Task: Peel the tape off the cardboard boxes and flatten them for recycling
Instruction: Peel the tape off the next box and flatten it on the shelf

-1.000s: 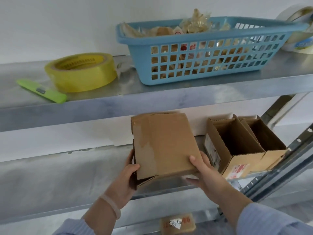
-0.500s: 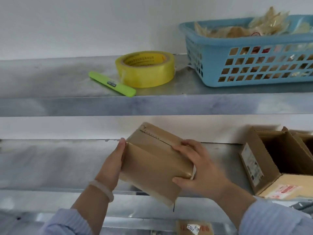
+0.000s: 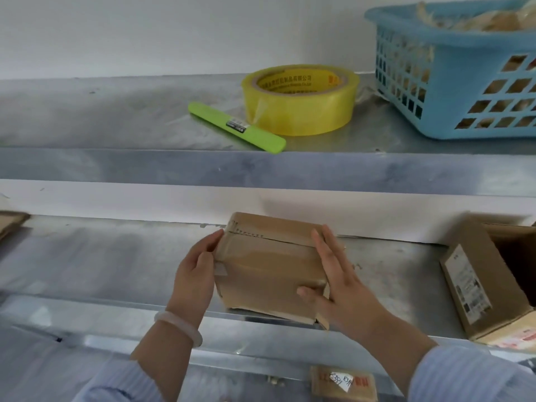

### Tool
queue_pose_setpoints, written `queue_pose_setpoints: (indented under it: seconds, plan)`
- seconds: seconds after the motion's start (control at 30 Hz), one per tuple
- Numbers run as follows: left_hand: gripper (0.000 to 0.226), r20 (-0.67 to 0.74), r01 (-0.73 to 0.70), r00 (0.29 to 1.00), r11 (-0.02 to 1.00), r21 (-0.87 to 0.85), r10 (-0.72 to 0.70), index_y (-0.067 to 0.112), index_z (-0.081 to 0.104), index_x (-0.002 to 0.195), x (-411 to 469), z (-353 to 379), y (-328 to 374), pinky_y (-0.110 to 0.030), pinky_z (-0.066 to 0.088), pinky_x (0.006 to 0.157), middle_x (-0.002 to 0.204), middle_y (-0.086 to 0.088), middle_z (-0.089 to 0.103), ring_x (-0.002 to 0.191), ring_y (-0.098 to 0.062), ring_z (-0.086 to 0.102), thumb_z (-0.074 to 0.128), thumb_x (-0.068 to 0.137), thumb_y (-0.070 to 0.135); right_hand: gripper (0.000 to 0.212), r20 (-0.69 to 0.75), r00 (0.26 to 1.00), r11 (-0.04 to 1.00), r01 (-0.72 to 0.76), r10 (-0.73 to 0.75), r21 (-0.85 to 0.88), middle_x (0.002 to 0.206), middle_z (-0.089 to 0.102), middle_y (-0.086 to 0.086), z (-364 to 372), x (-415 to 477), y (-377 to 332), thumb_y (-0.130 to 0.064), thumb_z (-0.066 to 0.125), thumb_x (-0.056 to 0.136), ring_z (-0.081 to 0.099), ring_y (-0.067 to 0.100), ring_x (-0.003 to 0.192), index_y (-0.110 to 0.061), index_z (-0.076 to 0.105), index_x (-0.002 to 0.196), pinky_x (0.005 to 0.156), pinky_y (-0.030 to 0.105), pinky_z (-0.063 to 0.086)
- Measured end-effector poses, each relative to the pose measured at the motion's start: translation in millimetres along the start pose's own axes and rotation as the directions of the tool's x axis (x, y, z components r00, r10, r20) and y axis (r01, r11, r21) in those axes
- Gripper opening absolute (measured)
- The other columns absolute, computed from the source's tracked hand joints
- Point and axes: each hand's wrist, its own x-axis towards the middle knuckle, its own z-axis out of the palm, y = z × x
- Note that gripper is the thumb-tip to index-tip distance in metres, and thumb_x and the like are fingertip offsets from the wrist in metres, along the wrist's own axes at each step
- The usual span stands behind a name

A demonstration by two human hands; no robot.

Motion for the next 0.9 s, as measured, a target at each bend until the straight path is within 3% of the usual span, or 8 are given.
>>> queue_pose_setpoints:
  seconds: [0.13,0.2,0.3,0.4,0.53,0.7,0.83,0.9]
  plan:
    - [0.054,0.057,0.009,0.998,0.999,-0.031,-0.007,0.046,0.072,0.096,-3,1,1,-0.027,0.052,0.083,0.103,0.019,0.071,0.100,-0.006,0.063,0.031,0.099,0.010,0.088,0.021,0.998,0.994,-0.055,0.054,0.089,0.151,-0.020,-0.036,-3,-1,0,-0.061,0.051,0.086,-0.007,-0.018,0.138,-0.050,-0.010,0.148,0.104,0.006,0.011]
    - [0.044,0.097,0.016,0.995,0.998,-0.054,-0.011,0.045,0.071,0.100,-7,1,0,-0.026,0.052,0.082,0.106,0.018,0.070,0.103,-0.009,0.063,0.036,0.103,0.020,0.084,0.029,0.997,0.994,-0.067,0.065,0.090,0.152,-0.016,-0.037,-8,2,0,-0.074,0.037,0.082,-0.003,-0.021,0.136,-0.045,-0.001,0.151,0.108,0.012,0.015]
    - [0.030,0.129,-0.005,0.992,1.000,0.006,0.004,0.041,0.064,0.119,-12,3,-7,-0.035,0.049,0.096,0.118,0.019,0.066,0.113,-0.007,0.060,0.046,0.096,0.045,0.079,0.009,0.993,0.993,-0.117,0.117,0.007,0.154,-0.008,-0.034,-15,10,-3,-0.078,0.025,0.080,-0.001,-0.010,0.142,-0.043,0.016,0.151,0.118,0.028,0.017]
    - [0.039,0.095,-0.029,0.995,0.998,0.065,0.022,0.042,0.063,0.119,-17,8,-7,-0.036,0.052,0.094,0.112,0.022,0.067,0.107,-0.003,0.061,0.051,0.084,0.056,0.062,-0.018,0.999,0.980,-0.047,0.044,-0.194,0.160,0.010,-0.017,-24,20,-12,-0.059,0.025,0.092,-0.003,-0.002,0.146,-0.036,0.029,0.150,0.120,0.027,0.006]
    - [0.046,0.019,-0.023,1.000,0.987,0.159,0.020,0.037,0.070,0.103,-18,8,2,-0.039,0.058,0.083,0.092,0.016,0.073,0.088,-0.007,0.067,0.056,0.071,0.067,0.046,0.034,0.992,0.922,0.123,-0.119,-0.368,0.153,0.038,-0.006,-23,31,-32,-0.027,0.043,0.100,0.021,0.010,0.146,-0.026,0.040,0.147,0.122,0.034,0.013]
    - [0.028,0.130,0.050,0.989,0.988,0.148,-0.070,0.040,0.072,0.096,-10,0,7,-0.040,0.057,0.087,0.089,0.013,0.075,0.088,-0.009,0.070,0.066,0.074,0.056,0.065,0.202,0.977,0.817,0.167,-0.063,-0.551,0.162,0.012,-0.005,0,53,-62,-0.064,0.030,0.093,0.012,0.018,0.148,-0.044,0.010,0.151,0.119,0.038,0.007]
    - [0.028,0.202,0.078,0.973,0.986,0.150,-0.108,0.027,0.074,0.109,-3,-17,6,-0.039,0.055,0.090,0.094,0.009,0.075,0.092,-0.009,0.070,0.070,0.083,0.036,0.064,0.168,0.986,0.764,0.120,-0.016,-0.634,0.160,0.024,0.001,10,58,-71,-0.061,0.025,0.090,0.025,0.024,0.145,-0.041,0.020,0.151,0.117,0.046,0.019]
    - [0.022,0.208,0.090,0.971,0.988,0.123,-0.115,0.023,0.076,0.103,-1,-22,4,-0.042,0.056,0.088,0.089,0.005,0.076,0.087,-0.013,0.071,0.072,0.083,0.030,0.063,0.152,0.988,0.748,0.093,0.011,-0.658,0.156,0.033,0.001,11,58,-73,-0.061,0.024,0.090,0.033,0.025,0.142,-0.039,0.028,0.149,0.114,0.047,0.026]
